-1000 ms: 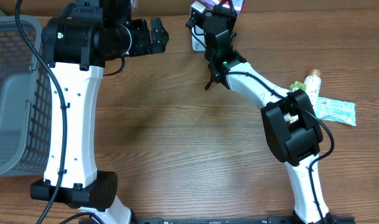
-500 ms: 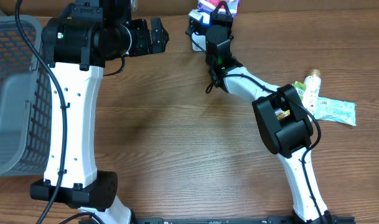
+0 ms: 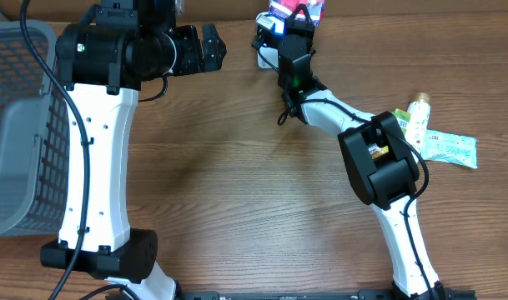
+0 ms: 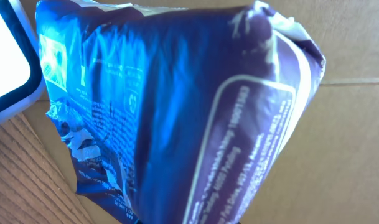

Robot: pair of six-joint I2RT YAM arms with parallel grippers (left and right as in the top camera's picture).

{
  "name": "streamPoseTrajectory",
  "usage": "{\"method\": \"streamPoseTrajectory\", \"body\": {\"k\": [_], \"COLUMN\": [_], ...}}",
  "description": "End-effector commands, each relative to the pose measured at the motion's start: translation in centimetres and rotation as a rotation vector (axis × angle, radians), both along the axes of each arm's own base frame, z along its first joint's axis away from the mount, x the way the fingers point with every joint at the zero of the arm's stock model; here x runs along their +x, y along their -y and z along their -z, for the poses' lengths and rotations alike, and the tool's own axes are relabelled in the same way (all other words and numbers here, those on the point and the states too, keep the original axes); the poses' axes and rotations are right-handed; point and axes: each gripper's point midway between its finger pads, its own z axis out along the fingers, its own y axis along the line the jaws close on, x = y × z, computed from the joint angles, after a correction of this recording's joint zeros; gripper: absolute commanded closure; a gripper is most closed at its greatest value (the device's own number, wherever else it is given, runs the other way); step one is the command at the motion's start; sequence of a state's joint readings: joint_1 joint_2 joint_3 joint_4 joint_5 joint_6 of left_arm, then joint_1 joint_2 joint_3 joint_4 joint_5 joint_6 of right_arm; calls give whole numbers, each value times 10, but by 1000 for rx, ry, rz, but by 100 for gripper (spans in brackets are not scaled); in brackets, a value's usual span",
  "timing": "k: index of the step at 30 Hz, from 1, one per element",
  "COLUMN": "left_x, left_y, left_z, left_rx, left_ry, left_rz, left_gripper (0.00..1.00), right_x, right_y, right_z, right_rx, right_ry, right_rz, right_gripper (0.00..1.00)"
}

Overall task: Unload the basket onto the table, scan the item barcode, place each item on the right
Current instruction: 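Hold the purple pack's barcode in front of the scanner window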

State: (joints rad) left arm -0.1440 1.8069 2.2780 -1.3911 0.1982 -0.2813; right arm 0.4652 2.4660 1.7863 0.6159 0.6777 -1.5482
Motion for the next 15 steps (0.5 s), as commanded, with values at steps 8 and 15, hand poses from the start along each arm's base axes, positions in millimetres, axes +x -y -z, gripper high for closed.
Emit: {"method": "streamPoseTrajectory", "body": {"k": [8, 15], "left_x": [1, 1], "left_y": [3, 3], "left_z": [2, 2], "left_rx": [6, 6], "left_ry": [1, 1], "left_rz": [17, 17], "left_gripper": [0, 0], "right_x": [2, -1], "right_y": [-1, 0], "right_z": [-15, -25], "right_rx": [17, 32], "right_ry": [38, 62], "right_rz": [7, 24], "right_gripper": [96, 96]}}
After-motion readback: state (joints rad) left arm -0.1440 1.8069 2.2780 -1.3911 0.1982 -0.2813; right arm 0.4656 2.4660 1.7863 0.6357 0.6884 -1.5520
